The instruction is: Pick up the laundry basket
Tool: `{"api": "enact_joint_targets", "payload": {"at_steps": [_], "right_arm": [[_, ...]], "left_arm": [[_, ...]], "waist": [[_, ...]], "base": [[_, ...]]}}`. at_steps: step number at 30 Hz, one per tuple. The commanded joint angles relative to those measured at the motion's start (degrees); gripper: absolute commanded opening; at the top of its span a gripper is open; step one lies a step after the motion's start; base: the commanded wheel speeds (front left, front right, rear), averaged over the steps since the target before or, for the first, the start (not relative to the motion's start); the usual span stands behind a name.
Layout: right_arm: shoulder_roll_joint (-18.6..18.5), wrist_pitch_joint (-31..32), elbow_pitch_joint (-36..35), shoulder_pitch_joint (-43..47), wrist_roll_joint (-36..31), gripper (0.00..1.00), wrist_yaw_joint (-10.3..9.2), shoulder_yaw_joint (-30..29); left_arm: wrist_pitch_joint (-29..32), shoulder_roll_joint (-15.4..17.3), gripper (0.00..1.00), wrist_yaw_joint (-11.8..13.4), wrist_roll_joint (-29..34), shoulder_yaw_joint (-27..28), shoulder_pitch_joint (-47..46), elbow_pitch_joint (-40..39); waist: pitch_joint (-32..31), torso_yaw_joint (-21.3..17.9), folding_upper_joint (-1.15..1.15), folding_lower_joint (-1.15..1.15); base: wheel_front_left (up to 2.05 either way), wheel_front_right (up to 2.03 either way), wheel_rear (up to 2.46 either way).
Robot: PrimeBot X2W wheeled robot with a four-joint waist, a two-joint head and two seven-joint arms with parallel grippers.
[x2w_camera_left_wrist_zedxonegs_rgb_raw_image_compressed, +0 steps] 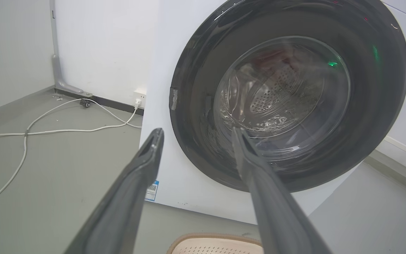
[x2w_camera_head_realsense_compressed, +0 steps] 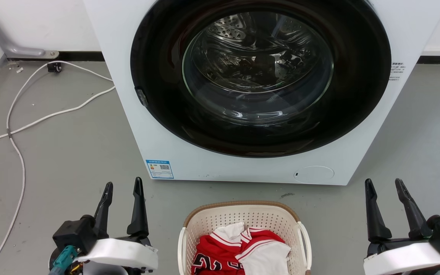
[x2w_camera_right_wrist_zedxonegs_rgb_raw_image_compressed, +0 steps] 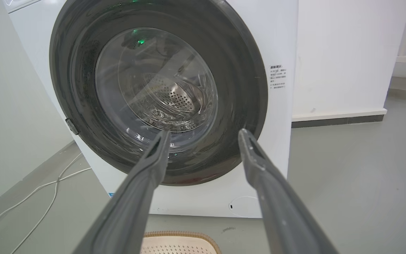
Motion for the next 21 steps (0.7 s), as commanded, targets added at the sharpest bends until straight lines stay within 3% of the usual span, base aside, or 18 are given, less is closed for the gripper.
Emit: {"api": "enact_joint_targets", "payload": {"at_steps": [1,13,21], "right_arm": [[-0.19,-0.50,-0.86,0.38,-1.25,1.00,-0.02,-0.01],[-0.19,-2.01,-2.10,1.13,-7.64,1.00,-0.02,0.38],[-0.19,-2.92,-3.55,1.93,-10.88,1.00,-0.02,0.67]], "left_arm": [[-0.44,0.15,1.00,0.24,1.53,-0.24,0.20,-0.71],[-1.94,0.17,1.00,-0.05,6.95,-0.84,0.59,-0.57],[-2.87,0.16,1.00,1.59,11.17,-2.26,0.19,-0.35]], "waist": [[0.01,0.01,0.00,0.00],[0.12,0.05,0.00,0.00],[0.12,0.00,0.00,0.00]], "base": [[0.00,0.00,0.00],[0.00,0.00,0.00],[0.00,0.00,0.00]]}}
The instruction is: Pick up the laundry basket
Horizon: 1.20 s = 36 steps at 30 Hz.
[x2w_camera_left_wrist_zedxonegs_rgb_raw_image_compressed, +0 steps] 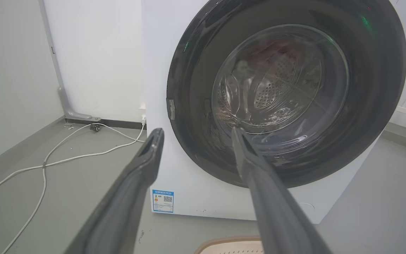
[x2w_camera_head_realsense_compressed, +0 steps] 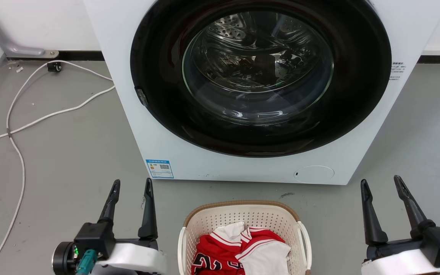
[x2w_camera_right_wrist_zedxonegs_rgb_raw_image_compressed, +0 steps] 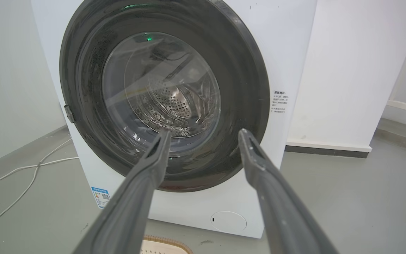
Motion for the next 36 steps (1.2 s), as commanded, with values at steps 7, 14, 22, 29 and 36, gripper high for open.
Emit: {"api": "enact_joint_targets", "payload": {"at_steps": [7,14,22,29,36], "right_arm": [[-0.16,-1.13,-1.50,1.00,-3.73,1.00,-0.02,0.40],[-0.16,-1.84,-2.35,1.50,-6.33,1.00,-0.02,0.55],[-0.15,-2.16,-2.57,1.91,-7.46,1.00,-0.02,0.19],[-0.15,-2.15,-2.28,1.83,-7.23,1.00,-0.02,0.20],[-0.15,-2.15,-1.89,1.86,-6.93,1.00,-0.02,0.20]], "left_arm": [[-1.10,0.13,1.00,0.11,4.64,-1.43,-0.35,-1.41],[-1.91,0.13,1.00,0.51,7.58,-1.29,0.33,-2.24],[-2.20,0.13,1.00,-0.03,8.51,-0.55,0.87,-2.30],[-2.20,0.12,1.00,-0.32,8.69,-0.19,1.11,-1.42],[-2.20,0.12,1.00,0.34,8.72,-0.17,1.29,-1.44]], "waist": [[0.04,0.13,0.00,0.00],[0.17,-0.10,0.00,0.00],[0.32,0.06,0.00,0.00],[0.36,0.20,0.00,0.00],[0.49,0.12,0.00,0.00]], "base": [[0.00,0.00,0.00],[0.00,0.00,0.00],[0.00,0.00,0.00],[0.00,0.00,0.00],[0.00,0.00,0.00]]}}
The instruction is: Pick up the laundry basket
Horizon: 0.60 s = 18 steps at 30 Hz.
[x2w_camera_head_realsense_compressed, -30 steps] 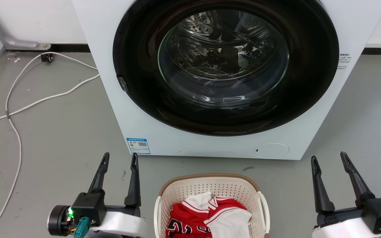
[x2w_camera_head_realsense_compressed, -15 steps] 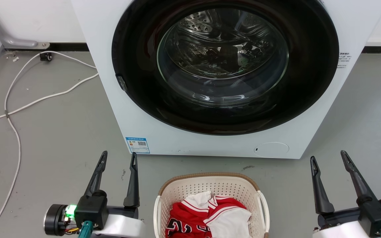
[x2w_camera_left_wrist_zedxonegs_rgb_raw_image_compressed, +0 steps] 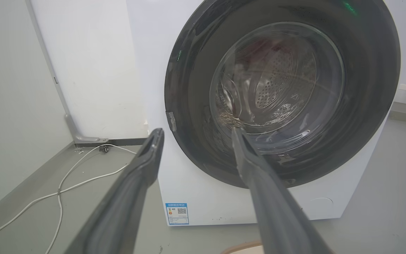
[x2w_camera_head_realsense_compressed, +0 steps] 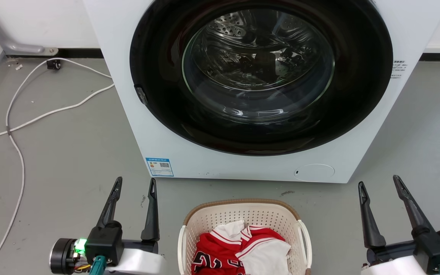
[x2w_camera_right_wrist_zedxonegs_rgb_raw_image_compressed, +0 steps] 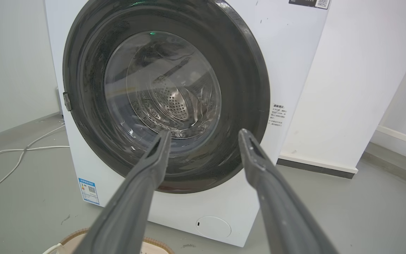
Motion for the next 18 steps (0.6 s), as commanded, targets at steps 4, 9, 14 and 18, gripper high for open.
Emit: {"api": "enact_joint_targets", "payload": {"at_steps": [4,9,14,18], "right_arm": [[-0.13,-0.12,0.25,0.54,0.36,1.00,-0.02,-0.07],[-0.13,-0.12,0.17,0.47,0.38,1.00,-0.02,-0.06],[-0.12,-0.12,0.17,0.47,0.54,1.00,-0.02,-0.02],[-0.12,-0.12,0.05,0.38,0.52,1.00,-0.02,0.04]], "left_arm": [[-0.16,0.09,1.00,0.17,0.25,0.04,0.44,-0.06],[-0.16,0.09,1.00,0.31,0.31,0.03,0.46,-0.23],[-0.16,0.09,1.00,0.38,0.37,-0.02,0.56,-0.34],[-0.16,0.09,1.00,0.37,0.43,-0.01,0.59,-0.48]], "waist": [[0.15,-0.01,0.00,0.00],[0.22,0.04,0.00,0.00],[0.28,0.06,0.00,0.00],[0.44,-0.02,0.00,0.00]], "base": [[0.00,0.00,0.00],[0.00,0.00,0.00],[0.00,0.00,0.00],[0.00,0.00,0.00]]}}
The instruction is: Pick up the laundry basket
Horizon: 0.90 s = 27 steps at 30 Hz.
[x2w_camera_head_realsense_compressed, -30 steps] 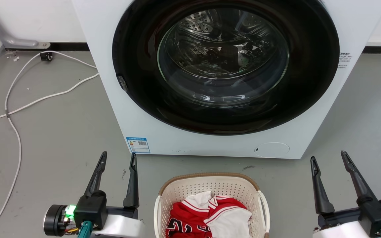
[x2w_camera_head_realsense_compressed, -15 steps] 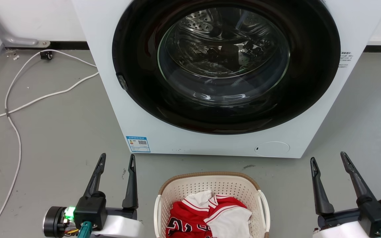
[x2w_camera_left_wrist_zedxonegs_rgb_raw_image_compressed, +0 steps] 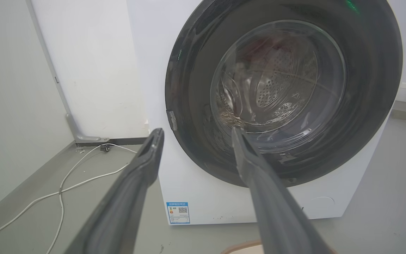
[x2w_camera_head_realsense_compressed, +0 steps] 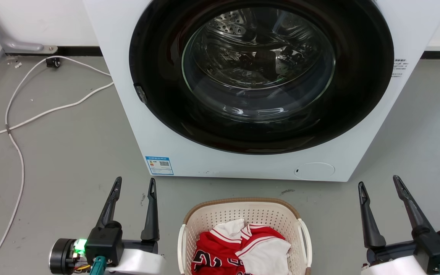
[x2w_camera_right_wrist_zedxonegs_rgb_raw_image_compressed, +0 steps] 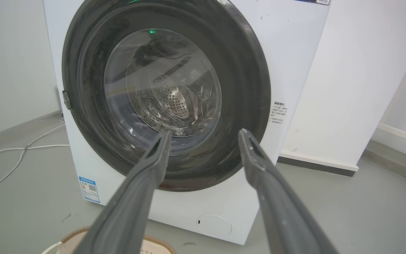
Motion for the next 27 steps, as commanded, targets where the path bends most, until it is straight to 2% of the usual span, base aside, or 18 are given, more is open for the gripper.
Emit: {"api": "enact_joint_targets", "payload": {"at_steps": [1,13,19,27], "right_arm": [[-0.11,-0.12,-0.16,0.31,0.33,1.00,-0.02,0.07],[-0.10,-0.12,1.29,-4.10,-0.35,1.00,-0.02,0.71],[-0.08,-0.11,9.94,-10.81,-1.59,1.00,-0.03,2.59],[-0.07,-0.11,21.51,-20.73,-3.58,1.00,-0.03,3.38]], "left_arm": [[-0.16,0.09,1.00,0.05,0.17,0.05,0.37,-0.24],[-0.16,0.09,1.00,-0.94,0.04,1.04,-4.97,2.92],[-0.15,0.23,1.00,-2.65,-0.23,2.07,-11.62,8.68],[-0.15,0.97,1.00,-5.60,-0.66,2.66,-21.24,22.68]], "waist": [[0.19,-0.07,0.00,0.00],[5.05,0.02,0.00,0.00],[11.67,0.00,0.00,0.00],[20.29,-0.57,0.00,0.00]], "base": [[0.00,0.00,0.00],[0.00,0.00,0.00],[0.00,0.00,0.00],[0.00,0.00,0.00]]}}
